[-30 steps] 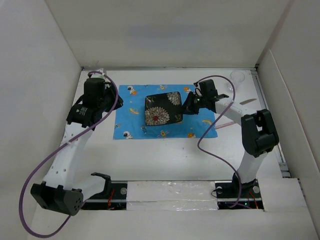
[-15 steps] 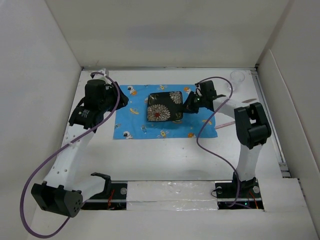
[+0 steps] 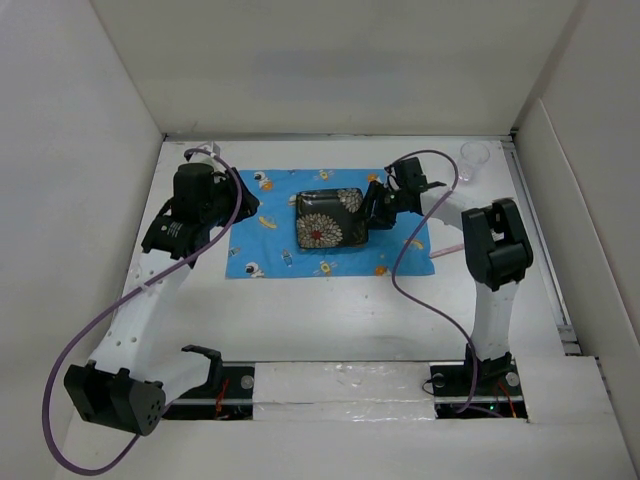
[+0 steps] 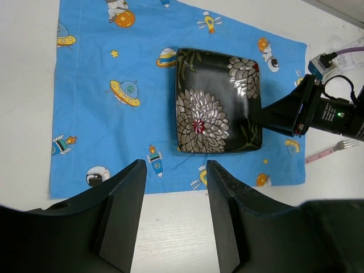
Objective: Set the dinner table for one person
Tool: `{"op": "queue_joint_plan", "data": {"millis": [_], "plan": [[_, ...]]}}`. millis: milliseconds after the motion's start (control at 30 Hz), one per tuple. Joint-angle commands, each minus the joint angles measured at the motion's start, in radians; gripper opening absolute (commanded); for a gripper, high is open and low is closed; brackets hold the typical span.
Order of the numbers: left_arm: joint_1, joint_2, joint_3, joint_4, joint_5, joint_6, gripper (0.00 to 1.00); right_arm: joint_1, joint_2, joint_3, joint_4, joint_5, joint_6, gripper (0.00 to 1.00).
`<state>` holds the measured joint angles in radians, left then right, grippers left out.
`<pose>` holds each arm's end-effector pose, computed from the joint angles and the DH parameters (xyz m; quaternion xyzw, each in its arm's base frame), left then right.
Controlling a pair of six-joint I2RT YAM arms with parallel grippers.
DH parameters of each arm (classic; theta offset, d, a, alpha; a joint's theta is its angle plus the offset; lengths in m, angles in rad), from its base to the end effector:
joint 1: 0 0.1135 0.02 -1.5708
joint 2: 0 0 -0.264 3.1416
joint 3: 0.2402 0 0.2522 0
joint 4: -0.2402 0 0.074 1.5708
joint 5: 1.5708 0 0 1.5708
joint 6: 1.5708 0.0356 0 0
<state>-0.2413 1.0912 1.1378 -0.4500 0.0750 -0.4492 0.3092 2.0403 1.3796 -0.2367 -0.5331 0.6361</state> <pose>0.2332 -0.0601 0.3761 -0.0660 0.8315 -0.2158 0.5076 0.4088 0.1496 0.1642 0.0623 0.9125 0.3664 0.1706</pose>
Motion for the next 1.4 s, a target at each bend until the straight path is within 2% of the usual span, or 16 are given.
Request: {"op": "queue_joint_plan", "data": {"millis": [0,167,267,300,333,467,567,633,667,700,733,800,867,1000,1267,1367], "plan": [[-0.004,-0.036,-0.013,0.04,-0.004,0.01,0.43,-0.004,-0.098,0.03,-0.076,0.054,-0.042,0.6],[-0.004,-0.027,0.005,0.034,-0.014,0.035,0.35,-0.065,-0.169,0.053,-0.164,0.162,-0.076,0.59],[-0.004,-0.017,0.019,0.024,-0.009,0.056,0.29,-0.108,-0.21,0.056,-0.167,0.217,-0.069,0.3],[-0.004,-0.019,0.017,0.024,-0.003,0.06,0.28,-0.145,-0.218,0.065,-0.161,0.229,-0.062,0.04],[-0.004,-0.019,0.014,0.024,-0.001,0.063,0.24,-0.165,-0.23,0.073,-0.151,0.27,-0.043,0.0],[-0.004,-0.03,-0.021,0.027,0.019,0.061,0.0,-0.274,-0.218,0.148,-0.112,0.435,-0.015,0.0],[-0.004,-0.045,-0.041,0.02,0.02,0.066,0.0,-0.366,-0.163,0.263,-0.151,0.557,0.025,0.0],[-0.004,-0.056,-0.049,0.016,0.005,0.075,0.0,-0.41,-0.132,0.352,-0.191,0.66,0.034,0.14],[-0.004,-0.072,-0.047,0.001,-0.032,0.093,0.07,-0.433,-0.086,0.407,-0.219,0.729,0.036,0.3],[-0.004,-0.073,-0.047,0.0,-0.032,0.093,0.07,-0.433,-0.086,0.407,-0.219,0.729,0.036,0.38],[-0.004,-0.076,-0.046,-0.006,-0.043,0.098,0.2,-0.446,-0.071,0.427,-0.22,0.745,0.039,0.44],[-0.004,-0.085,-0.041,-0.027,-0.066,0.112,0.3,-0.481,0.005,0.524,-0.248,0.737,0.034,0.54],[-0.004,-0.091,-0.041,-0.036,-0.064,0.116,0.37,-0.493,0.066,0.641,-0.306,0.74,0.031,0.55],[-0.004,-0.096,-0.044,-0.041,-0.066,0.112,0.39,-0.513,0.19,0.772,-0.378,0.745,0.02,0.55],[-0.004,-0.077,-0.041,-0.044,-0.104,0.099,0.39,-0.547,0.267,0.785,-0.383,0.711,0.007,0.47],[-0.004,-0.065,-0.035,-0.042,-0.107,0.099,0.39,-0.547,0.281,0.779,-0.375,0.7,0.005,0.32]]}}
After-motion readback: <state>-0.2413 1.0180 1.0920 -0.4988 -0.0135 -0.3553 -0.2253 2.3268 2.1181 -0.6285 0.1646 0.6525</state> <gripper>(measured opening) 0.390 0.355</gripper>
